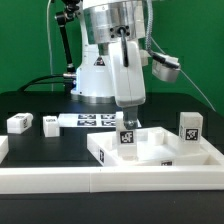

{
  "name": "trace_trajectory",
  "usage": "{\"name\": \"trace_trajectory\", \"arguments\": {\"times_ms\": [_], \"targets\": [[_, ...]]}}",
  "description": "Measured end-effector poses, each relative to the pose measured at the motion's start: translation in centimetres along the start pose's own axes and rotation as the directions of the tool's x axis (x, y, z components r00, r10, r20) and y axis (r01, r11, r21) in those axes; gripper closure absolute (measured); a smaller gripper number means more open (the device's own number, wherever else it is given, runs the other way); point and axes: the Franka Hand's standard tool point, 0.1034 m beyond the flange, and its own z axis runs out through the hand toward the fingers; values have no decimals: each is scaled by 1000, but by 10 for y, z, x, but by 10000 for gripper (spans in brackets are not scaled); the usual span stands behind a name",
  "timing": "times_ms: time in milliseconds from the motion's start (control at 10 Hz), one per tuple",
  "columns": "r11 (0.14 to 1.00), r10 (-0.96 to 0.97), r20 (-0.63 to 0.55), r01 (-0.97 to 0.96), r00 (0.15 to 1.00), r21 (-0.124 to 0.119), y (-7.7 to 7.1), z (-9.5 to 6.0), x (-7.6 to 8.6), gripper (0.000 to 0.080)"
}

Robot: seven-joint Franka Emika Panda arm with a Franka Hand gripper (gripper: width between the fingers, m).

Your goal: Assemble square table

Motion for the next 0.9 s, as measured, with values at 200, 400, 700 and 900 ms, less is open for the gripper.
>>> {"name": "trace_trajectory", "arguments": {"times_ms": [200,400,700,900], "targets": [[981,-195,-1,195,981,-1,0,0,1,160],[945,-327,-1,327,945,-1,0,0,1,151],[849,-528,-2,528,849,-5,0,1,1,151],[722,-692,-11,691,722,-27,1,3,0,151]]}}
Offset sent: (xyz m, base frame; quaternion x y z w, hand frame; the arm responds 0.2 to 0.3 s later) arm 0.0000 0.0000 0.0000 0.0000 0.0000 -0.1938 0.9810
